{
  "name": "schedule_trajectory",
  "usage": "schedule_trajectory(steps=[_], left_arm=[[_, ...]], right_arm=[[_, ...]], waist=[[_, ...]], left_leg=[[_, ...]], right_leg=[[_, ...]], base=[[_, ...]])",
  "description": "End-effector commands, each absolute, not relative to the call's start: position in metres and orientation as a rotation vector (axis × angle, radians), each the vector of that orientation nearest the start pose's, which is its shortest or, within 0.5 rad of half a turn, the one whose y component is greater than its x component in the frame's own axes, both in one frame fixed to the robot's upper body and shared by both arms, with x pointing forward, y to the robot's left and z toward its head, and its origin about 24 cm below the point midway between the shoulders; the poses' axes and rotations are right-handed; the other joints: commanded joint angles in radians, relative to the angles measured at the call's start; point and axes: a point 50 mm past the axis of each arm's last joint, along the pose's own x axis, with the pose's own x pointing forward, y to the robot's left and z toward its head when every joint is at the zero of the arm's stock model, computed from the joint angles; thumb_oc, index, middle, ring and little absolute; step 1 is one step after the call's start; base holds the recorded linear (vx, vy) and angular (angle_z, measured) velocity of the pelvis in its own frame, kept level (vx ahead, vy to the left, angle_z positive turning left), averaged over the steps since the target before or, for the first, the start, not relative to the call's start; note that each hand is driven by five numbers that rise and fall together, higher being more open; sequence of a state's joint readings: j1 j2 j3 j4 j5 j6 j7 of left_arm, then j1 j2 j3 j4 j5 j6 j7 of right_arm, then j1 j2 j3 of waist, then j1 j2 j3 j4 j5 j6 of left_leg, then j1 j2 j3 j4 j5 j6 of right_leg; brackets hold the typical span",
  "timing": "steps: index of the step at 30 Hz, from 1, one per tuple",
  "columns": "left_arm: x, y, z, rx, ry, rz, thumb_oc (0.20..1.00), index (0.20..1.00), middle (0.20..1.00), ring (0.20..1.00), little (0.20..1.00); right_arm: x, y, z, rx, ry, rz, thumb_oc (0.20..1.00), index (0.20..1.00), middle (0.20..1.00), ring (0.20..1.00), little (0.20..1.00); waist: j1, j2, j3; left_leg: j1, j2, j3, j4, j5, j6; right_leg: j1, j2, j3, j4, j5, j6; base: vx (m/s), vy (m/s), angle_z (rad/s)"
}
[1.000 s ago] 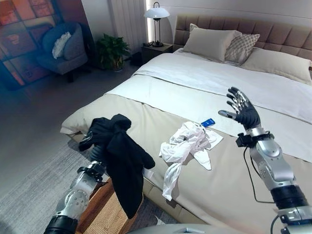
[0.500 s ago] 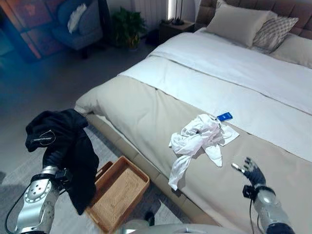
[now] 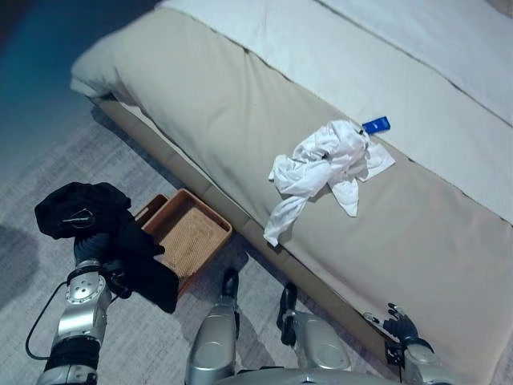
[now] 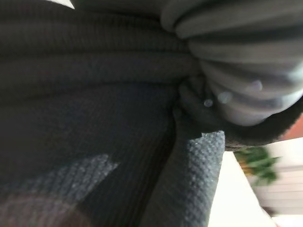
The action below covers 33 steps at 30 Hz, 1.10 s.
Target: Pick up clothes into the bucket
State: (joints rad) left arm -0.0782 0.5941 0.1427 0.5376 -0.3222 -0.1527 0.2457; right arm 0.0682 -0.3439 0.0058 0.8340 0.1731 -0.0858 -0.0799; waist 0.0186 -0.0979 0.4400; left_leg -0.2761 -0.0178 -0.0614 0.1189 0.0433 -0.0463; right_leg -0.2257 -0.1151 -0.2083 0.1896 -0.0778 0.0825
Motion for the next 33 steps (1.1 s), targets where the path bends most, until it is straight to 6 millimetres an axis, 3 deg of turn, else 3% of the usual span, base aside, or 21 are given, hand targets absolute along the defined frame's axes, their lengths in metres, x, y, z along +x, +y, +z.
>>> schedule_trajectory(steps=[1,5,6,11,12,13,14,15,23,29,33], left_arm=[[0.252,0.369,0.087,0.432,-0.05,0.662,0.2,0.2,0.2,0.2,0.2],[0.269,0.374,0.115,0.542,-0.115,0.732,0.2,0.2,0.2,0.2,0.2],[0.273,0.38,0.124,0.572,-0.128,0.792,0.2,0.2,0.2,0.2,0.2],[0.276,0.387,0.149,0.605,-0.19,0.847,0.2,0.2,0.2,0.2,0.2],[0.275,0.391,0.157,0.63,-0.204,0.857,0.2,0.2,0.2,0.2,0.2],[0.274,0.391,0.163,0.644,-0.228,0.861,0.2,0.2,0.2,0.2,0.2],[0.274,0.39,0.171,0.654,-0.255,0.866,0.2,0.2,0.2,0.2,0.2],[0.272,0.395,0.177,0.684,-0.261,0.887,0.2,0.2,0.2,0.2,0.2],[0.273,0.402,0.215,0.793,-0.331,0.925,0.2,0.2,0.2,0.2,0.2],[0.275,0.406,0.228,1.028,-0.279,0.958,0.2,0.2,0.2,0.2,0.2],[0.273,0.411,0.221,1.079,-0.194,0.928,0.2,0.2,0.2,0.2,0.2]], right_arm=[[0.174,-0.281,-0.083,-0.306,0.61,-0.242,1.0,1.0,1.0,1.0,1.0],[0.197,-0.277,-0.064,-0.331,0.49,-0.235,1.0,1.0,1.0,1.0,1.0],[0.204,-0.271,-0.056,-0.343,0.43,-0.214,1.0,1.0,1.0,1.0,1.0],[0.212,-0.265,-0.048,-0.322,0.372,-0.215,1.0,1.0,1.0,1.0,1.0],[0.211,-0.263,-0.049,-0.325,0.375,-0.21,1.0,1.0,1.0,1.0,1.0],[0.21,-0.263,-0.048,-0.326,0.372,-0.212,1.0,1.0,1.0,1.0,1.0],[0.212,-0.263,-0.047,-0.32,0.365,-0.222,1.0,1.0,1.0,1.0,1.0],[0.211,-0.263,-0.048,-0.315,0.368,-0.224,1.0,1.0,1.0,1.0,1.0],[0.22,-0.253,-0.046,-0.296,0.342,-0.2,1.0,1.0,1.0,1.0,1.0],[0.228,-0.245,-0.041,-0.299,0.309,-0.17,1.0,1.0,1.0,1.0,1.0],[0.231,-0.243,-0.041,-0.293,0.314,-0.147,1.0,1.0,1.0,1.0,1.0]], waist=[[-0.017,-0.042,0.03],[-0.04,-0.083,0.08],[-0.059,-0.104,0.08],[-0.091,-0.138,0.08],[-0.092,-0.142,0.08],[-0.094,-0.149,0.08],[-0.103,-0.159,0.08],[-0.105,-0.161,0.08],[-0.118,-0.199,0.08],[-0.125,-0.21,0.08],[-0.128,-0.218,0.08]], left_leg=[[-0.087,0.008,-0.038,0.119,-0.058,0.003],[-0.208,0.016,-0.044,0.15,-0.045,-0.001],[-0.286,0.019,-0.042,0.174,-0.046,-0.002],[-0.434,0.021,-0.038,0.253,-0.064,0.0],[-0.444,0.032,-0.041,0.277,-0.106,-0.002],[-0.471,0.032,-0.042,0.292,-0.114,-0.001],[-0.52,0.024,-0.036,0.305,-0.087,0.003],[-0.521,0.034,-0.043,0.325,-0.13,0.002],[-0.627,0.056,-0.043,0.415,-0.186,0.011],[-0.656,0.06,-0.044,0.413,-0.19,0.011],[-0.665,0.06,-0.046,0.416,-0.194,0.012]], right_leg=[[-0.104,-0.042,0.022,0.011,0.096,0.045],[-0.211,-0.033,0.024,0.006,0.124,0.048],[-0.281,-0.031,0.028,0.004,0.138,0.051],[-0.404,-0.022,0.041,0.013,0.16,0.057],[-0.41,-0.01,0.051,0.018,0.138,0.066],[-0.431,-0.006,0.055,0.017,0.144,0.067],[-0.469,-0.013,0.052,0.008,0.174,0.062],[-0.474,0.001,0.058,0.015,0.15,0.071],[-0.541,0.034,0.073,-0.022,0.172,0.08],[-0.558,0.041,0.069,-0.052,0.183,0.082],[-0.558,0.044,0.065,-0.069,0.189,0.082]], base=[[-0.09,-0.013,-0.04],[-0.1,-0.007,-0.04],[-0.04,0.012,0.03],[0.0,0.024,-0.04],[0.07,0.014,-0.1],[0.01,0.009,-0.14],[0.01,0.002,-0.15],[0.02,0.002,-0.19],[0.04,-0.008,-0.17],[0.01,0.001,-0.07],[0.0,0.0,0.0]])
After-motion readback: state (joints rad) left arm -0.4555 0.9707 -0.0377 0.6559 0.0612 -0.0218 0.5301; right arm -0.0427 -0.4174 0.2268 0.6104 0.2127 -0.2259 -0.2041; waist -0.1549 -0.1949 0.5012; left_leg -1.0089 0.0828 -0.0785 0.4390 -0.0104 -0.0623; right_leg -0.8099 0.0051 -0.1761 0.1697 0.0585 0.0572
